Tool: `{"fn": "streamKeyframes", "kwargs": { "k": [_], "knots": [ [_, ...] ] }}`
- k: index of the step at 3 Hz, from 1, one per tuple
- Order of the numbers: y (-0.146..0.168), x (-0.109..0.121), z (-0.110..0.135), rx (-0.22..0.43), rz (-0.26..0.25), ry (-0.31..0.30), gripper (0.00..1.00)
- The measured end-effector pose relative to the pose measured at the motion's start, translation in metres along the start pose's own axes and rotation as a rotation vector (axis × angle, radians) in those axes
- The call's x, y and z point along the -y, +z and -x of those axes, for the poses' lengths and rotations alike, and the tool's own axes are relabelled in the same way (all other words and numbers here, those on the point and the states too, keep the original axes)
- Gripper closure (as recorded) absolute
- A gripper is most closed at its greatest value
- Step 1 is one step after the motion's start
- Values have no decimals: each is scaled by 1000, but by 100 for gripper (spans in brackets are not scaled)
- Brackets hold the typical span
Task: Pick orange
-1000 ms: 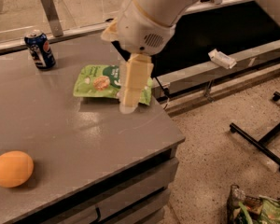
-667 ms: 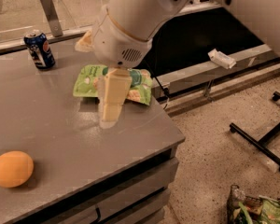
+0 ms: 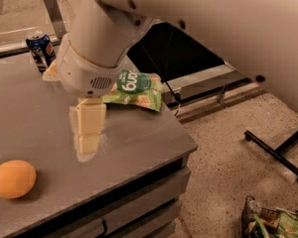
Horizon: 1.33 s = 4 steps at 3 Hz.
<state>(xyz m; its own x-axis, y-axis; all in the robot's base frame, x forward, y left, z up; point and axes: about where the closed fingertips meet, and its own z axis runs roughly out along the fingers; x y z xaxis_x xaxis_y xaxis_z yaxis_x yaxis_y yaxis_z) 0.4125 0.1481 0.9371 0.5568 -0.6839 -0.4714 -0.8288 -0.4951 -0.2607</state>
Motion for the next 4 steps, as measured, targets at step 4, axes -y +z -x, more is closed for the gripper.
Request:
{"fn": "streamKeyframes", "kwargs": {
  "k": [4],
  "knots": [
    [120,15,17,326,253,-50,0]
  ]
}}
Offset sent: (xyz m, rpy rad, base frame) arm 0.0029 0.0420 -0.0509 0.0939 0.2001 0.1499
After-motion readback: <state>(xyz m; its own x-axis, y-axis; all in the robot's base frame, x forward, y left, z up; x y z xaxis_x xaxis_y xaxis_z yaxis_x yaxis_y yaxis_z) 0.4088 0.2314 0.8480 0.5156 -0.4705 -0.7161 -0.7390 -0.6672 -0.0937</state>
